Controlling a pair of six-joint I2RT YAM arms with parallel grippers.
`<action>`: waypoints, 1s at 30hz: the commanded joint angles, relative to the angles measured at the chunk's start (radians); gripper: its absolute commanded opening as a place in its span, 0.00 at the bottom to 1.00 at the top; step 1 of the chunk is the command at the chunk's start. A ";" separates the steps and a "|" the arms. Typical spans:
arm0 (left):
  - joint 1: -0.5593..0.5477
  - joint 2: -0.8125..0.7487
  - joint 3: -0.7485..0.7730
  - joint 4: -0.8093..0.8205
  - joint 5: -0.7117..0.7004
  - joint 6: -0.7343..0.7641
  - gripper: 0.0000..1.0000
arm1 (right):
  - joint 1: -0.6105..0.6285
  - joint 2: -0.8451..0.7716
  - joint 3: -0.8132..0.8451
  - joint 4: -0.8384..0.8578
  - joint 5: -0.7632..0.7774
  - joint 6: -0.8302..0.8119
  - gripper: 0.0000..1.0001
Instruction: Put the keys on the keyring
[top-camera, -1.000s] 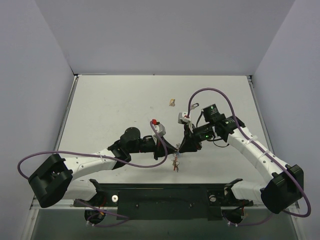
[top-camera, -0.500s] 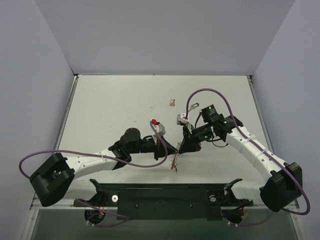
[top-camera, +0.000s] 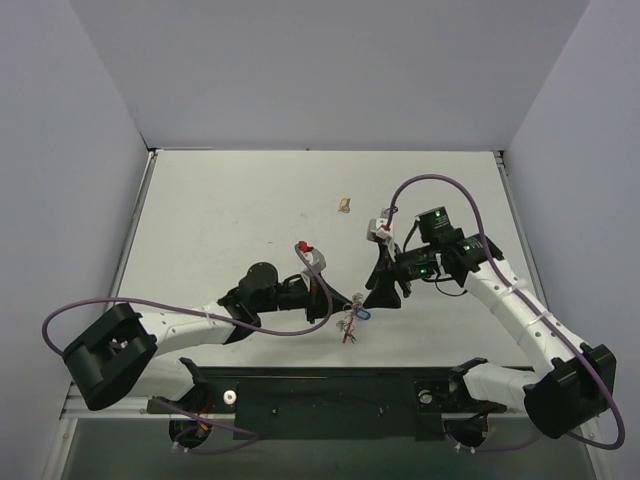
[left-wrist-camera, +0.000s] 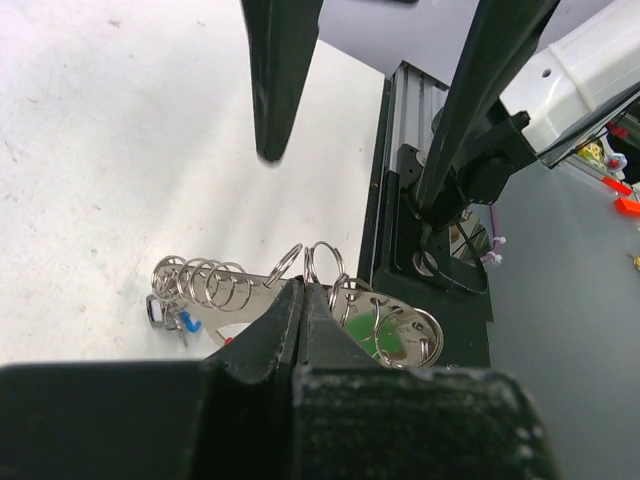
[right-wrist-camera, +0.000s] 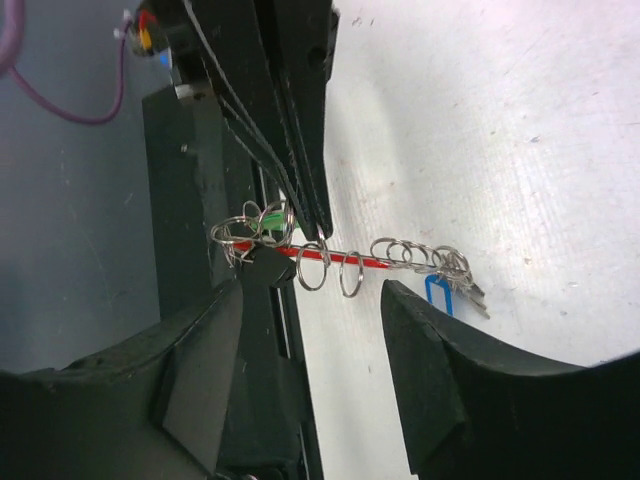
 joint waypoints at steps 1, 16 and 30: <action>0.003 -0.012 -0.010 0.118 -0.032 -0.018 0.00 | -0.037 -0.071 -0.051 0.142 -0.086 0.208 0.54; 0.005 -0.015 -0.021 0.155 -0.084 -0.003 0.00 | -0.027 -0.060 -0.225 0.507 -0.039 0.619 0.44; 0.005 -0.045 -0.035 0.132 -0.147 0.003 0.00 | -0.013 -0.064 -0.219 0.452 -0.053 0.575 0.36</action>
